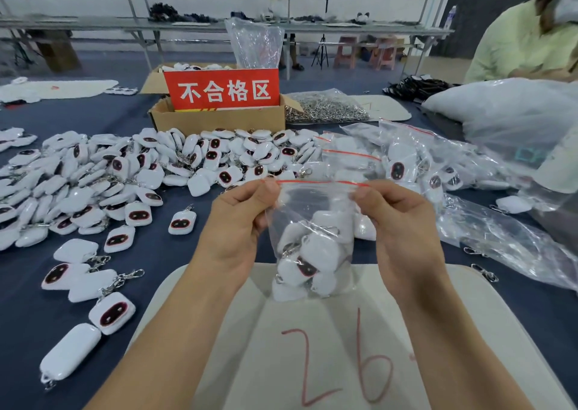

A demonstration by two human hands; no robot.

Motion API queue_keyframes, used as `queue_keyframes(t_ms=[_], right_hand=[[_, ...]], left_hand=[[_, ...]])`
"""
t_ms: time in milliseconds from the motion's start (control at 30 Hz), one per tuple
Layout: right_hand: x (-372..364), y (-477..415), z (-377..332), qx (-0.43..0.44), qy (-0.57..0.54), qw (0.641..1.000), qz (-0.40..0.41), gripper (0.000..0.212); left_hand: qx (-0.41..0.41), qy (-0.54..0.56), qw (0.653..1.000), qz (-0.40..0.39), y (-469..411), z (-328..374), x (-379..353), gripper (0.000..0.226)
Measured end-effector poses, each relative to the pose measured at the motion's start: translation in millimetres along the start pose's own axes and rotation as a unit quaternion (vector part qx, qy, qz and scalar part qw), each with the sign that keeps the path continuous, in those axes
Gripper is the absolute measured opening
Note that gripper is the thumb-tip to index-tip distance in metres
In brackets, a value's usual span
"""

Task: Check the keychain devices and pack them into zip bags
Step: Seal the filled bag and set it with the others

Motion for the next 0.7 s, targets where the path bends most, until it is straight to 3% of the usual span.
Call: queue_keyframes(t_ms=[167,400,500,700], right_hand=[[-4,4,-5,0.018,-0.026,0.999,-0.032,0.014],[0,5,4,-0.009,-0.043,0.999,-0.003,0.013],[-6,7,2,0.0,0.003,1.0,-0.028,0.008],[0,6,6,-0.01,0.062,0.998,0.01,0.016]], left_hand=[[0.027,0.037,0.999,0.016,3,-13,3,0.014],[0.013,0.039,0.999,0.011,3,-14,4,0.019],[0.012,0.039,0.999,0.029,4,-13,5,0.016],[-0.001,0.03,0.998,0.048,5,-12,3,0.011]])
Point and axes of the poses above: each hand's wrist, its own y-axis away from the middle knuckle, its own x-axis out of the back of the hand, z = x × y, the point moved 8 cm from there along -y, towards the middle knuckle, and after that the axes turned 7 degrees about y, right-handed, at the moved point
